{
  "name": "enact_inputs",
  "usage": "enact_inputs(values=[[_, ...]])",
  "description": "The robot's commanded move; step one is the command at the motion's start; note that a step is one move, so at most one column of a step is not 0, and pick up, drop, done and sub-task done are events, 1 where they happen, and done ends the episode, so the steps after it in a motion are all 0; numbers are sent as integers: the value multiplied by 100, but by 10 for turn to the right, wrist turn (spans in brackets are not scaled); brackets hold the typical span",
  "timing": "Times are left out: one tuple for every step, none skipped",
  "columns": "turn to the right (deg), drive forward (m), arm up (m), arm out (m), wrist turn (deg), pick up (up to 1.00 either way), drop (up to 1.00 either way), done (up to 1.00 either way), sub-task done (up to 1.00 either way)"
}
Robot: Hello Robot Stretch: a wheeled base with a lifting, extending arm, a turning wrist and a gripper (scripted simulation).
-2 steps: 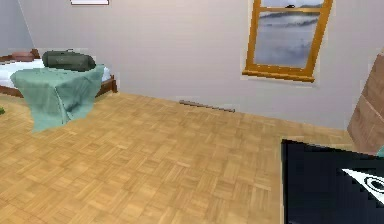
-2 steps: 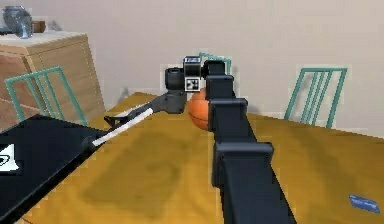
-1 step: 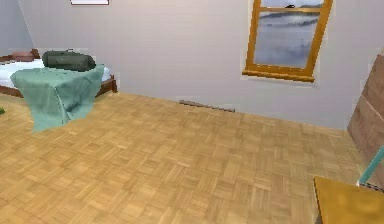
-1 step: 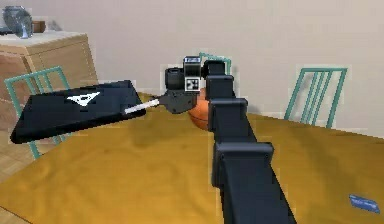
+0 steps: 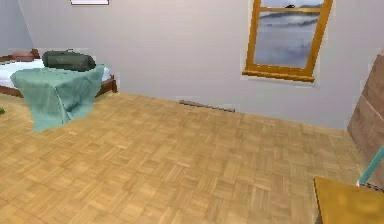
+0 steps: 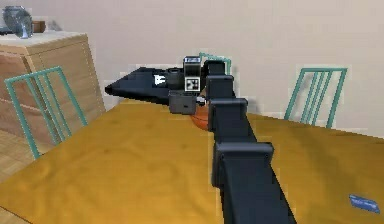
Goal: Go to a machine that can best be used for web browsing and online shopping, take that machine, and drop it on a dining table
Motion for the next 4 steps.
enact_inputs(values=[[0,0,0,0,330,0,0,0,0],[0,0,-32,0,0,0,0,0,0],[0,0,0,0,0,0,100,0,0],[0,0,0,-10,0,0,0,0,0]])
